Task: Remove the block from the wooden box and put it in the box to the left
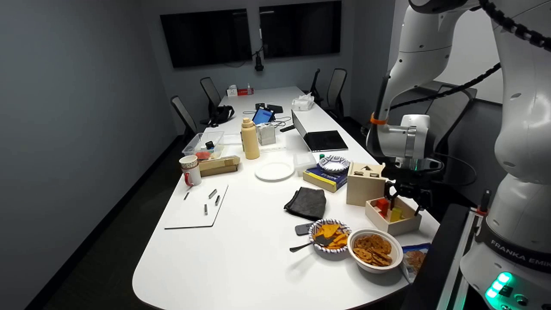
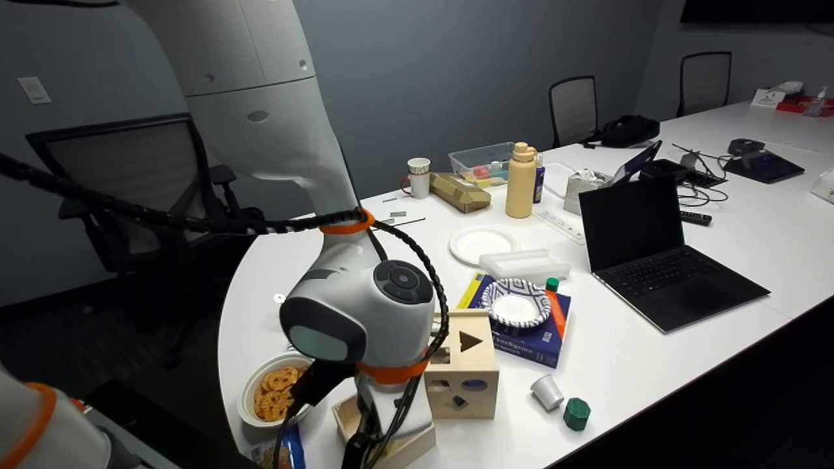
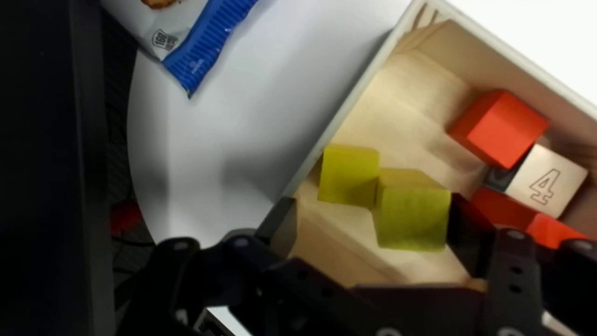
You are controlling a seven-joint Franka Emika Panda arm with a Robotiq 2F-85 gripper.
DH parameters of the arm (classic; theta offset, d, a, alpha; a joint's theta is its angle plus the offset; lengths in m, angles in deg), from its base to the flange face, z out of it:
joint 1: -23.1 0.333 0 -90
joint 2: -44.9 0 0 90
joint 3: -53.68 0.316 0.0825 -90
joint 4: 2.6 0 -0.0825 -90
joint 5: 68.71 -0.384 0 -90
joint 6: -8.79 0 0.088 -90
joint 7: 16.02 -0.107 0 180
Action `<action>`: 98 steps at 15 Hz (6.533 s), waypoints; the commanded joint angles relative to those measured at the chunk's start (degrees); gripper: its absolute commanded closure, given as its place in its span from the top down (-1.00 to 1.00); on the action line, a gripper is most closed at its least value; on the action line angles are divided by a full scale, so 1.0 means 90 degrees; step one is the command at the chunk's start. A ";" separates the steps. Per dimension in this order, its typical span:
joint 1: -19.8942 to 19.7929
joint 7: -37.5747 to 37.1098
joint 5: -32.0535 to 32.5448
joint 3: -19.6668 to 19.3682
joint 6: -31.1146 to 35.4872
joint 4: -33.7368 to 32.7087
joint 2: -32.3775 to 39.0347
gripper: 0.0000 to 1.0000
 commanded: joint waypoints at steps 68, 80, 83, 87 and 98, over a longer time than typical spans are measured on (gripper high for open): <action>0.0258 -0.0419 0.3315 -0.0572 -0.2226 -0.1966 -0.1194 -0.81; 0.0203 -0.0247 0.3064 -0.0508 -0.2245 -0.2014 -0.1026 -0.81; 0.0279 -0.0408 0.3168 -0.0535 -0.2223 -0.1874 -0.1131 -0.81; 0.0344 -0.0567 0.3216 -0.0549 -0.2210 -0.1706 -0.1228 -0.81; 0.0356 -0.0781 0.3150 -0.0545 -0.2053 -0.1447 -0.1145 0.20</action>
